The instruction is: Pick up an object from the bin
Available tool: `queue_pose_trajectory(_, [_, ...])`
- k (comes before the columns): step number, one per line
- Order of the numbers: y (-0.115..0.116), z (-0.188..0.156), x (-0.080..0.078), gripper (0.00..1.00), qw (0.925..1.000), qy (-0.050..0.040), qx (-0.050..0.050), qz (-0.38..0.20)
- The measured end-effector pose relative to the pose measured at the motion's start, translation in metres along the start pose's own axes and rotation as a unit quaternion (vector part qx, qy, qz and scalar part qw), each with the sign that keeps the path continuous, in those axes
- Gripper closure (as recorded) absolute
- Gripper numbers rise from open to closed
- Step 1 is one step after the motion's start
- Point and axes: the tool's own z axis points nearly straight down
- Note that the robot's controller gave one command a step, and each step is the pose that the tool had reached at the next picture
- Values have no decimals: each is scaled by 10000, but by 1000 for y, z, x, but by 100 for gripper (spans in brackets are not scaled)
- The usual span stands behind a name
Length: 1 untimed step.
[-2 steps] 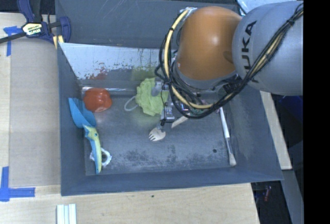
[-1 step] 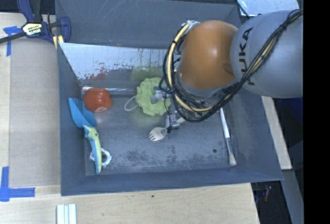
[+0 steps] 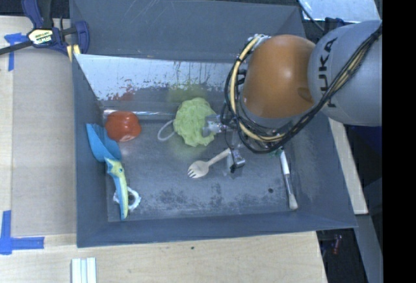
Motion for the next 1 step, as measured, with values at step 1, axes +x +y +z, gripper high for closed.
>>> queue_pose_trajectory(1, [5,9,-10,0,9977,-9,-10,-672])
